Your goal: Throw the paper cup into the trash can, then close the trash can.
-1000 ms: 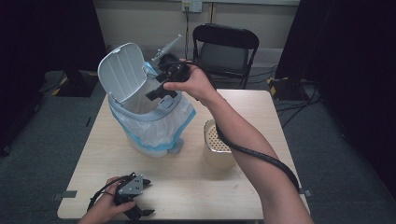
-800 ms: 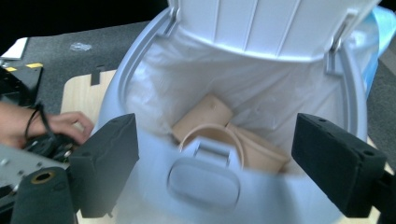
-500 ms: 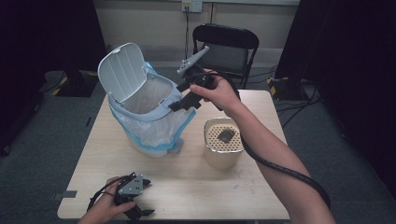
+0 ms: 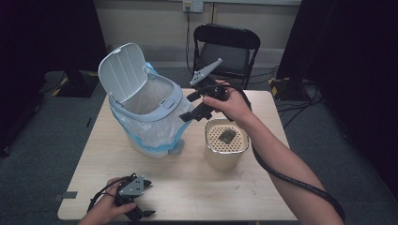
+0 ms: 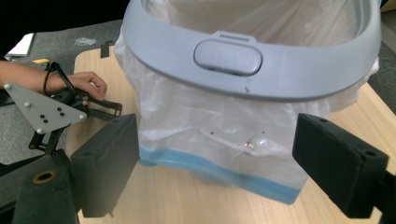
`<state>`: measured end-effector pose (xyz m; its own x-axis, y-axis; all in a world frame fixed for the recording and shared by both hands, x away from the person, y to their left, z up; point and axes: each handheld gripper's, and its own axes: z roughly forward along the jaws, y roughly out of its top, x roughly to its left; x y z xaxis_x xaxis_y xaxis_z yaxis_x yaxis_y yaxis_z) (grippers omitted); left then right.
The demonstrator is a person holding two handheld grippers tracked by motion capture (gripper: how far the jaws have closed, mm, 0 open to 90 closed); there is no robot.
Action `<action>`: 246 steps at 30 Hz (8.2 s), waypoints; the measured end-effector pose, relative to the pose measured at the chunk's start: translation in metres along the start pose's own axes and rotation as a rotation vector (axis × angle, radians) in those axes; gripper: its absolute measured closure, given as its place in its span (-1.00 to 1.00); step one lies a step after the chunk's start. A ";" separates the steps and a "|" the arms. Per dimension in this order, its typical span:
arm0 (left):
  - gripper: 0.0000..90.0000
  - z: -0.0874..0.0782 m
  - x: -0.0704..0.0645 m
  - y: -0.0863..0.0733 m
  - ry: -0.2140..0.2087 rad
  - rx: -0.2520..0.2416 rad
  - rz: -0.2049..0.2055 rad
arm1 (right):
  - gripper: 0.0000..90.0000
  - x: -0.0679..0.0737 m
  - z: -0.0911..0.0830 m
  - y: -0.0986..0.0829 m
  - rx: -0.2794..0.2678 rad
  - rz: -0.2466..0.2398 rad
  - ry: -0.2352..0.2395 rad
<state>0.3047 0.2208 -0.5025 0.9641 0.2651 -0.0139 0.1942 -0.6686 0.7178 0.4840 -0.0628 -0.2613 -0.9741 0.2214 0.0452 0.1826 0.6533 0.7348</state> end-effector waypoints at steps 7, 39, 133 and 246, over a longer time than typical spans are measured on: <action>-1.00 0.000 0.000 0.000 0.000 0.000 0.000 | -0.68 0.003 -0.001 -0.013 -0.002 -0.007 -0.002; -1.00 0.000 0.000 0.000 -0.002 -0.002 0.000 | -0.68 0.025 -0.004 -0.060 0.004 -0.006 0.014; -0.65 -0.074 0.025 0.010 0.086 -0.110 -0.256 | -0.70 0.111 0.112 -0.230 0.006 -0.093 0.040; -0.46 -0.214 0.105 0.174 0.276 -0.063 -0.400 | -0.73 0.113 0.112 -0.231 0.010 -0.092 0.041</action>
<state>0.4010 0.2805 -0.2303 0.7306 0.6725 -0.1180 0.5197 -0.4357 0.7349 0.3471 -0.1078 -0.5011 -0.9915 0.1300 0.0056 0.0929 0.6771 0.7300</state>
